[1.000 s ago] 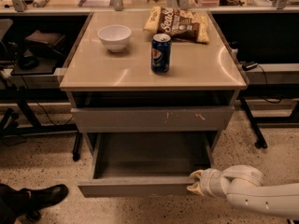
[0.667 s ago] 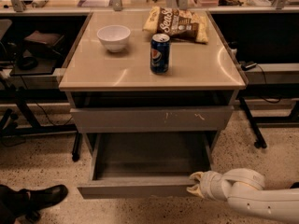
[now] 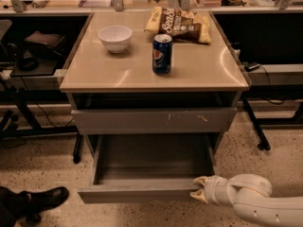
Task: Open middle drawer
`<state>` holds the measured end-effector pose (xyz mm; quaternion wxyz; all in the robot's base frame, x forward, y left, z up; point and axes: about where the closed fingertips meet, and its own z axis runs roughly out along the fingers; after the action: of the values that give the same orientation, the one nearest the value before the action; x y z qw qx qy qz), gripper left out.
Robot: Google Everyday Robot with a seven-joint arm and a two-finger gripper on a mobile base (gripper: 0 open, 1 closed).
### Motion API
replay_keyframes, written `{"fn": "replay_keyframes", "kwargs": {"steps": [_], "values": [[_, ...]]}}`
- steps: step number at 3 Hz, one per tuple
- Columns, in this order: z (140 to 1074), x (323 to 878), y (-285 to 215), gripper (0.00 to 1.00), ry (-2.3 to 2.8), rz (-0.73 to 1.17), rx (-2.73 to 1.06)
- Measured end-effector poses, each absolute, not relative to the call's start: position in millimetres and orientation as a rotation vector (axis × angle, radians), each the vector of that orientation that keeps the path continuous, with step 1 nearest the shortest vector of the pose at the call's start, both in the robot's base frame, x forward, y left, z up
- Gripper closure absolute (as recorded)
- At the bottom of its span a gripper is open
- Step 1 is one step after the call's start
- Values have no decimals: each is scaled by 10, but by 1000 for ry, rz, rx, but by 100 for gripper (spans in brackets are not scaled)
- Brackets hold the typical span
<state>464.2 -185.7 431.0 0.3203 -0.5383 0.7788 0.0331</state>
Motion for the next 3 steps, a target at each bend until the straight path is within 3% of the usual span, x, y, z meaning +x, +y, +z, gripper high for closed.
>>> {"fn": "replay_keyframes", "kwargs": {"steps": [3], "values": [[4288, 4468, -1756, 100, 2015, 118, -1454]]}}
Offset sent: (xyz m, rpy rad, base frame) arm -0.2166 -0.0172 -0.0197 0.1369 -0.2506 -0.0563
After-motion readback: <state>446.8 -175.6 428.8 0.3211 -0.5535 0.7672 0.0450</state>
